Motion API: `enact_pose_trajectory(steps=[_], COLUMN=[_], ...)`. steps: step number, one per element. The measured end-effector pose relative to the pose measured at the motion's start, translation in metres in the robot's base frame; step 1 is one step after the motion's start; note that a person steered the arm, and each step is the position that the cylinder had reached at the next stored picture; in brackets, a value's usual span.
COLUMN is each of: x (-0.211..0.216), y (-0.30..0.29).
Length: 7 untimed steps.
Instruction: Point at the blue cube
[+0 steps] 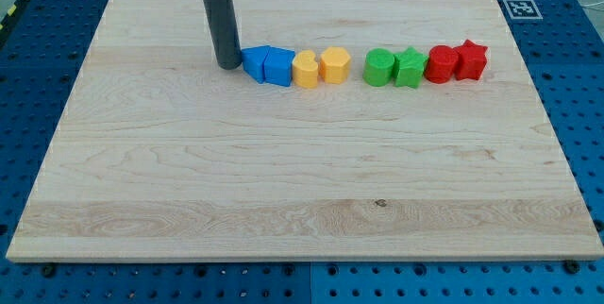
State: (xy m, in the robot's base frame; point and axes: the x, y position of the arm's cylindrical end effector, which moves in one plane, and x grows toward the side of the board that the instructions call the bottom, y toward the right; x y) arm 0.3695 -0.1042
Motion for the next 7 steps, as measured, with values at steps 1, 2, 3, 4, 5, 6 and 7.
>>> enact_pose_trajectory(steps=[1,2,3,4,5,6,7], x=[0.002,-0.002,-0.019,-0.055,-0.078,-0.082,-0.082], y=[-0.012,-0.022,-0.034,-0.035,-0.008,0.037,0.074])
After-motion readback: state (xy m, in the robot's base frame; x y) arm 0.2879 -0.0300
